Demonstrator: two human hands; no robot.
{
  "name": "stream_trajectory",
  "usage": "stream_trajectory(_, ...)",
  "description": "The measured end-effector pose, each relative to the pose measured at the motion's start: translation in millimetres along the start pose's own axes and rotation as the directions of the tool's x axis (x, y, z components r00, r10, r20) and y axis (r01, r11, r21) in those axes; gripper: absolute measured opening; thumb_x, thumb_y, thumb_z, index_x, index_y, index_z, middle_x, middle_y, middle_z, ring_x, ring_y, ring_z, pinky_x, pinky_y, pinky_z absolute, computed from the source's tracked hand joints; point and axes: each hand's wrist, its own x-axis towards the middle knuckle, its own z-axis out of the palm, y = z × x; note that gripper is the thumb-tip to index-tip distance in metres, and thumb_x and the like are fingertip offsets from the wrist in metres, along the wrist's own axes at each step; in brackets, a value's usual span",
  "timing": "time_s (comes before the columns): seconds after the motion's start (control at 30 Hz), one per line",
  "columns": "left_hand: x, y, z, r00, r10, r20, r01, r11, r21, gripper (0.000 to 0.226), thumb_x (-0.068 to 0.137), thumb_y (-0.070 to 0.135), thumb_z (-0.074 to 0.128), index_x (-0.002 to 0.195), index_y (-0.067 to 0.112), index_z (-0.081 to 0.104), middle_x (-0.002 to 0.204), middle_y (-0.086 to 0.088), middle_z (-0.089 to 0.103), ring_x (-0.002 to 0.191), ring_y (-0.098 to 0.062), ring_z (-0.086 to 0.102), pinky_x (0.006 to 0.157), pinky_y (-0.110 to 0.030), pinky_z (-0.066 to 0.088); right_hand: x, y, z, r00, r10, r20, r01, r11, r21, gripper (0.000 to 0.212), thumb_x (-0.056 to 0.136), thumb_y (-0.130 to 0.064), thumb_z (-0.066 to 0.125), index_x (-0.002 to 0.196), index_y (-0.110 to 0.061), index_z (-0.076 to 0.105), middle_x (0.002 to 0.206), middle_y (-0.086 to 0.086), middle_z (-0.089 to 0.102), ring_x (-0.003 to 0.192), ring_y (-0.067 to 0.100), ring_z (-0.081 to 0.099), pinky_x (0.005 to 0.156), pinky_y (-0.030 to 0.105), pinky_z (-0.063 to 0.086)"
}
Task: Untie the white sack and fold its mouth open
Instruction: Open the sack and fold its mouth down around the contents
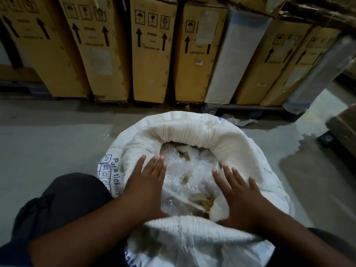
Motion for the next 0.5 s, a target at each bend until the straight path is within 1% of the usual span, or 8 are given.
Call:
stream_trajectory(0.07,-14,6,8,0.993,-0.029,0.115,0.021,0.997,0.069,0.138,0.081,0.091,0.047,0.161,0.001,-0.018,0.168,-0.023,-0.028,0.157,-0.038,-0.026,0.12,-0.059,-0.023,-15,3,17,1.0,0.009,0.023,-0.007,0.998,-0.063,0.143,0.056,-0.098,0.051,0.158,-0.036,-0.028,0.167,0.013,-0.033,0.158,0.036,-0.017,0.122,0.069,0.004)
stream_trajectory(0.1,-19,7,11,0.982,-0.056,0.18,0.038,0.994,0.103,0.139,0.08,0.09,0.05,0.161,0.0,-0.017,0.167,-0.024,-0.028,0.156,-0.039,-0.026,0.12,-0.06,-0.023,-20,6,25,0.999,0.029,0.031,-0.024,0.991,-0.133,0.147,0.049,-0.101,0.05,0.165,-0.03,-0.007,0.171,0.021,-0.012,0.158,0.044,0.005,0.117,0.074,0.015)
stream_trajectory(0.17,-24,6,15,0.954,-0.111,0.277,0.066,0.984,0.164,0.138,0.081,0.089,0.052,0.162,-0.001,-0.014,0.168,-0.026,-0.024,0.157,-0.041,-0.024,0.12,-0.061,-0.022,-30,17,43,0.998,0.063,0.014,-0.06,0.984,-0.168,0.15,0.033,-0.105,0.049,0.156,-0.019,0.041,0.161,0.028,0.036,0.136,0.053,0.051,0.1,0.076,0.031)
stream_trajectory(0.2,-25,4,16,0.942,-0.142,0.305,0.087,0.978,0.187,0.136,0.082,0.089,0.051,0.162,-0.001,-0.013,0.168,-0.027,-0.022,0.157,-0.042,-0.022,0.121,-0.063,-0.02,-32,15,42,0.998,0.06,0.017,-0.056,0.983,-0.176,0.149,0.033,-0.104,0.051,0.154,-0.018,0.045,0.16,0.027,0.037,0.134,0.053,0.054,0.099,0.076,0.029)
stream_trajectory(0.3,-23,2,9,0.913,-0.215,0.346,0.136,0.962,0.238,0.134,0.084,0.089,0.046,0.161,-0.003,-0.012,0.168,-0.029,-0.019,0.157,-0.044,-0.02,0.119,-0.065,-0.02,-34,7,35,0.988,0.149,0.038,-0.141,0.976,-0.165,0.144,0.055,-0.098,0.057,0.167,-0.022,0.006,0.171,0.019,-0.009,0.158,0.048,0.009,0.113,0.075,0.005)
stream_trajectory(0.37,-26,7,1,0.932,-0.177,0.317,0.119,0.974,0.193,0.138,0.081,0.09,0.049,0.16,-0.006,-0.011,0.168,-0.03,-0.019,0.157,-0.045,-0.02,0.119,-0.066,-0.021,-33,2,26,0.996,0.049,-0.074,-0.062,0.979,-0.196,0.14,0.058,-0.093,0.061,0.166,-0.016,0.015,0.171,0.019,-0.005,0.157,0.047,0.012,0.118,0.074,0.007)
stream_trajectory(0.43,-31,15,-3,0.973,-0.006,0.23,-0.021,0.993,0.116,0.137,0.081,0.089,0.05,0.161,-0.005,-0.01,0.169,-0.029,-0.017,0.158,-0.043,-0.019,0.12,-0.061,-0.022,-30,-6,19,0.99,-0.141,-0.024,0.134,0.975,-0.177,0.124,0.077,-0.081,0.059,0.167,-0.021,-0.002,0.172,0.01,-0.016,0.161,0.034,-0.007,0.125,0.056,-0.006)
stream_trajectory(0.5,-36,24,-1,0.978,0.149,0.145,-0.157,0.986,0.046,0.132,0.084,0.088,0.048,0.162,-0.001,-0.009,0.171,-0.025,-0.015,0.159,-0.037,-0.016,0.119,-0.049,-0.024,-30,-12,13,0.972,-0.226,0.069,0.231,0.969,-0.082,0.111,0.088,-0.076,0.052,0.165,-0.028,-0.013,0.172,-0.001,-0.021,0.159,0.021,-0.02,0.124,0.043,-0.014)
